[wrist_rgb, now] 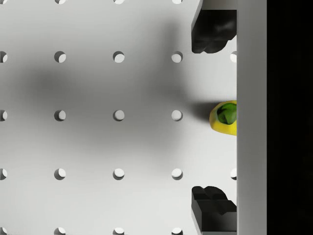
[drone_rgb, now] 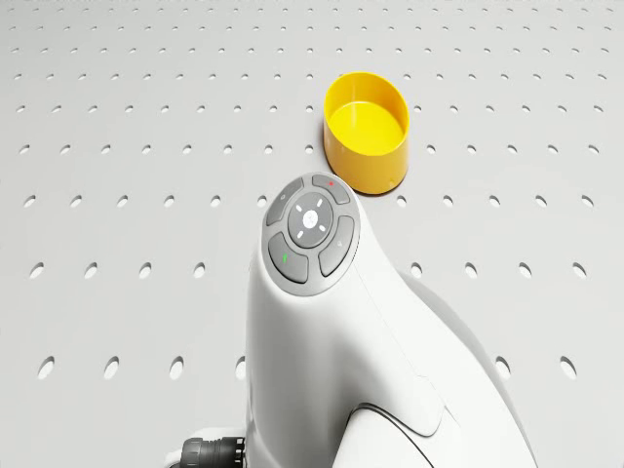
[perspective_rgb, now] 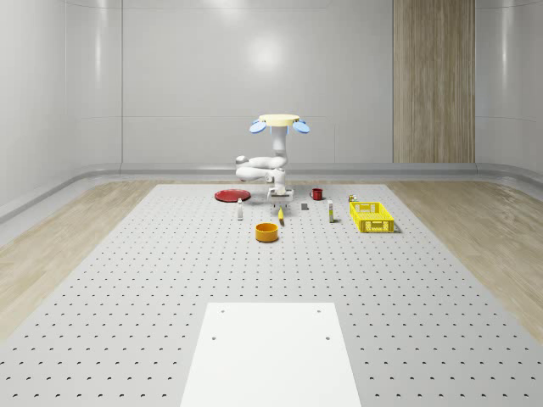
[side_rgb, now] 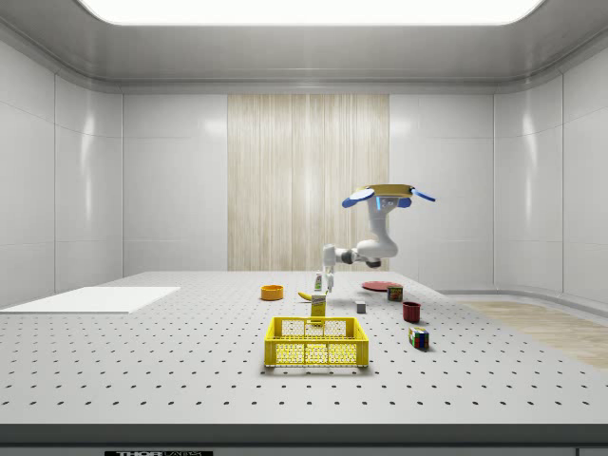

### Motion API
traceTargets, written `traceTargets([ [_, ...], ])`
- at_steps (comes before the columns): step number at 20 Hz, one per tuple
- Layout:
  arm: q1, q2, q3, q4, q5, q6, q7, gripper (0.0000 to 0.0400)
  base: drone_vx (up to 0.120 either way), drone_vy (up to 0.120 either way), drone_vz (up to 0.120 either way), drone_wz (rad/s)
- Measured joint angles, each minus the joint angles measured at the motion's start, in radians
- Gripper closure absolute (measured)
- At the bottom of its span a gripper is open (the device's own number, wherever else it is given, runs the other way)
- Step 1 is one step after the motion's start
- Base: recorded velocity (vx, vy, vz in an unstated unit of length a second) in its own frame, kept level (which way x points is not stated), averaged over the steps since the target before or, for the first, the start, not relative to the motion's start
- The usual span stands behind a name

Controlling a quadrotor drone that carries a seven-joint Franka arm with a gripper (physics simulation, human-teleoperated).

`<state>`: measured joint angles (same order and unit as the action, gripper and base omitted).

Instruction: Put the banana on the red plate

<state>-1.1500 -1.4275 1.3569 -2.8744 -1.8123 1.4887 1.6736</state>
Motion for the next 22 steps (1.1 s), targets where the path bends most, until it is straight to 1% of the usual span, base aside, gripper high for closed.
traceTargets([
  [18,-0.009,-0.038,0.007,0.002,0.016,0.036,0.007,0.0,0.12,0.0,0.0,0.0],
  [22,-0.011,-0.048,-0.017,0.006,-0.004,0.052,0.007,0.0,0.01,0.0,0.0,0.0],
])
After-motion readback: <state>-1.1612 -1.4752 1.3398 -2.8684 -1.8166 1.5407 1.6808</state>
